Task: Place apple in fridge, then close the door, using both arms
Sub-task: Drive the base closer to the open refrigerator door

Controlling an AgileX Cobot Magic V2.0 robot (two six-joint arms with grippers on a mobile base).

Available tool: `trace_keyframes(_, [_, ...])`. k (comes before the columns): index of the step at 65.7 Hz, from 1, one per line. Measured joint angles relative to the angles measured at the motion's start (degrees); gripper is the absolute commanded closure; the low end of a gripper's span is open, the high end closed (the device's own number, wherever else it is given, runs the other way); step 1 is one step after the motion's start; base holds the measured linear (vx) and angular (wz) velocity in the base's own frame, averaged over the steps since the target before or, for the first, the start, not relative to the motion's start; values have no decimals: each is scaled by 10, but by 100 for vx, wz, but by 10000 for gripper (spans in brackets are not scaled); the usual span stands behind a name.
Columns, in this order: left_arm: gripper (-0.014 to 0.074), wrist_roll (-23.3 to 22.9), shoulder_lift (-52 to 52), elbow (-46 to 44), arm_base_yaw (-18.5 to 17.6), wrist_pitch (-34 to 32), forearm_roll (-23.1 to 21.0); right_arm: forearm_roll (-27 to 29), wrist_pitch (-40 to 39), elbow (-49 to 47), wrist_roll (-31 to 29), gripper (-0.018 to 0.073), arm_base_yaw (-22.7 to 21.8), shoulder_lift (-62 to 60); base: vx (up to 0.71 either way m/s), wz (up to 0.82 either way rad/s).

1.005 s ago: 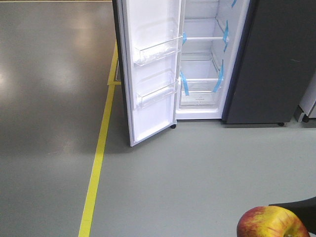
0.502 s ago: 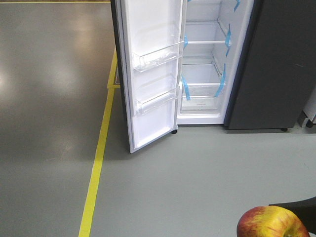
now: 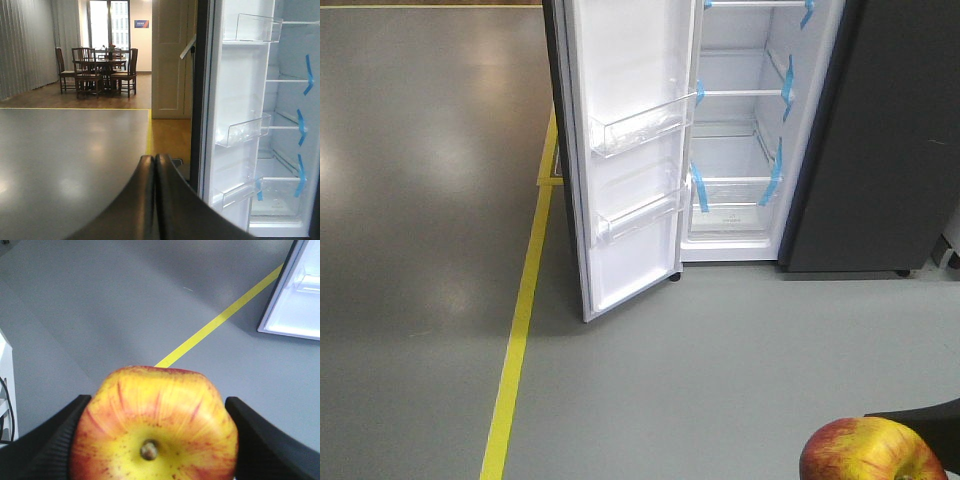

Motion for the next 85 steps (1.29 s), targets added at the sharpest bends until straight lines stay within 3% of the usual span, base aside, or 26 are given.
trace_keyframes(85, [602, 0, 0, 0, 0, 0, 0, 0, 0, 0, 0, 373, 0, 0, 10, 2])
